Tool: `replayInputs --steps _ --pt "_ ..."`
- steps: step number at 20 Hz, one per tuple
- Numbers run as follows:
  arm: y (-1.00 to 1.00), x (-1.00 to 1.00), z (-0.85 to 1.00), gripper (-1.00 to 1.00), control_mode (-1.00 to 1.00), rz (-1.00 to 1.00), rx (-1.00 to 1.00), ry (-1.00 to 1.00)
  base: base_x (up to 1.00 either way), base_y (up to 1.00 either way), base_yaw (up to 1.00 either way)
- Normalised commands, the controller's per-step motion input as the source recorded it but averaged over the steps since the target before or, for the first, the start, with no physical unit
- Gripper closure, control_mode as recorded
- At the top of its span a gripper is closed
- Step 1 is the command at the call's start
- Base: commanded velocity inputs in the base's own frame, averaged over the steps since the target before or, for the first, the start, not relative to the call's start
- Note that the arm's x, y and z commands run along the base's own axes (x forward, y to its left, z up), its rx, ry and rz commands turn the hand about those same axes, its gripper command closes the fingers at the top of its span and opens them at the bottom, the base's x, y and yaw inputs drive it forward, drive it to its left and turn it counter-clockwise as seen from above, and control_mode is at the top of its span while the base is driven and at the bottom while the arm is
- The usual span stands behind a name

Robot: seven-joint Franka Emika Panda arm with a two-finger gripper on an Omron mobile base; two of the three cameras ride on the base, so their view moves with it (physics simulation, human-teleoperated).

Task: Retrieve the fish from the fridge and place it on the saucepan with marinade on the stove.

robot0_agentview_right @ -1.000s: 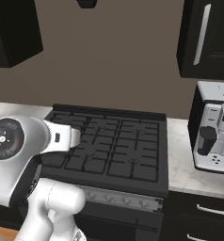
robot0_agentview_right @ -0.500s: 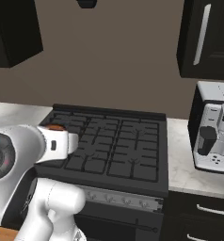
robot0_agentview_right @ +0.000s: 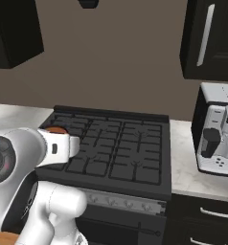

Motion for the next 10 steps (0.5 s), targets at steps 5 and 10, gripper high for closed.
replayInputs --steps 5,10 --pt "0.00 0.00 0.00 -1.00 1.00 0.00 0.00 0.00 -0.37 0.00 -0.01" --pt "0.00 0.00 0.00 -1.00 1.00 0.00 0.00 0.00 -0.37 -0.02 -0.17"
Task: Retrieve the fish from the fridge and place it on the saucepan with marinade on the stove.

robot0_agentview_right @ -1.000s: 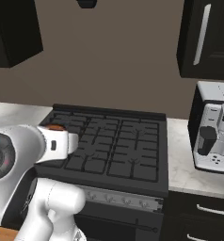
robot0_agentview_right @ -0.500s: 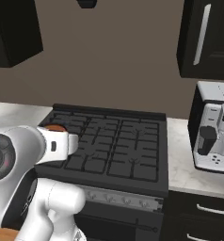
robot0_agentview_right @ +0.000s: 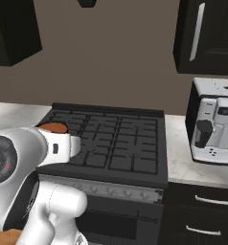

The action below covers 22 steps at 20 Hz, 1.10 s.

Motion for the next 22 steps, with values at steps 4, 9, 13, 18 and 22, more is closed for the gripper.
replayInputs --steps 4,9,13,18,22 --pt "0.00 0.00 0.00 -1.00 1.00 0.00 0.00 0.00 -0.32 -0.05 -0.25" --pt "0.00 0.00 0.00 -1.00 1.00 0.00 0.00 0.00 -0.22 0.00 -0.41" --pt "0.00 0.00 0.00 -1.00 1.00 0.00 0.00 0.00 0.00 -0.04 -0.50" --pt "0.00 0.00 0.00 -1.00 1.00 0.00 0.00 0.00 0.01 -0.26 -0.25" --pt "0.00 0.00 0.00 -1.00 1.00 0.00 0.00 0.00 0.00 -0.58 -0.06"
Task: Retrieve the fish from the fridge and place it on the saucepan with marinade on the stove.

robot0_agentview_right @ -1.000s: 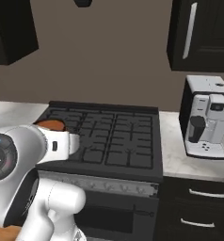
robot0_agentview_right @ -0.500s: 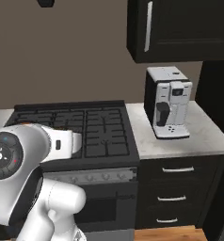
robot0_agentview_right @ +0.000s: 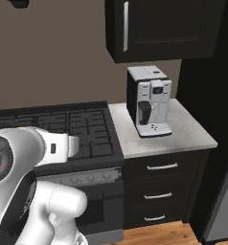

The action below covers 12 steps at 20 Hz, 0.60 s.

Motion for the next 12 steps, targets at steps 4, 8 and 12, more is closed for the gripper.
replayInputs --steps 4,8,12 --pt "0.00 0.00 0.00 -1.00 1.00 0.00 0.00 0.00 0.00 -0.95 0.00" --pt "0.00 0.00 0.00 -1.00 1.00 0.00 0.00 0.00 0.00 -1.00 0.00" --pt "0.00 0.00 0.00 -1.00 1.00 0.00 0.00 0.00 -0.02 -1.00 0.00"
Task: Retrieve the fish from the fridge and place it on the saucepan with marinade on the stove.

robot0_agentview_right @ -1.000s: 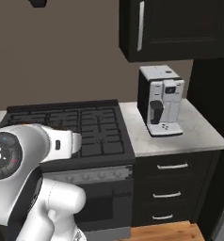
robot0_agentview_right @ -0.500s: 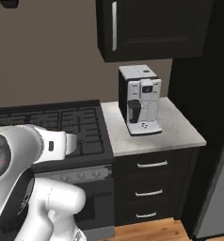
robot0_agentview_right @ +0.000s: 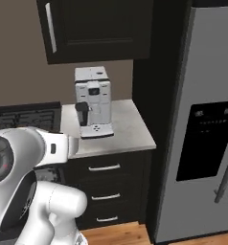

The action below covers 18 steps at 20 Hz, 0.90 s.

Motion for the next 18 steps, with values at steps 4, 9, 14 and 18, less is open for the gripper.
replayInputs --steps 4,9,14,18 --pt "0.00 0.00 0.00 -1.00 1.00 0.00 0.00 0.00 -0.08 -0.95 0.00" --pt "0.00 0.00 0.00 -1.00 1.00 0.00 0.00 0.00 -0.17 -0.93 0.00" --pt "0.00 0.00 0.00 -1.00 1.00 0.00 0.00 0.00 -0.25 -0.88 0.02" --pt "0.00 0.00 0.00 -1.00 1.00 0.00 0.00 0.00 -0.24 -0.87 0.05"
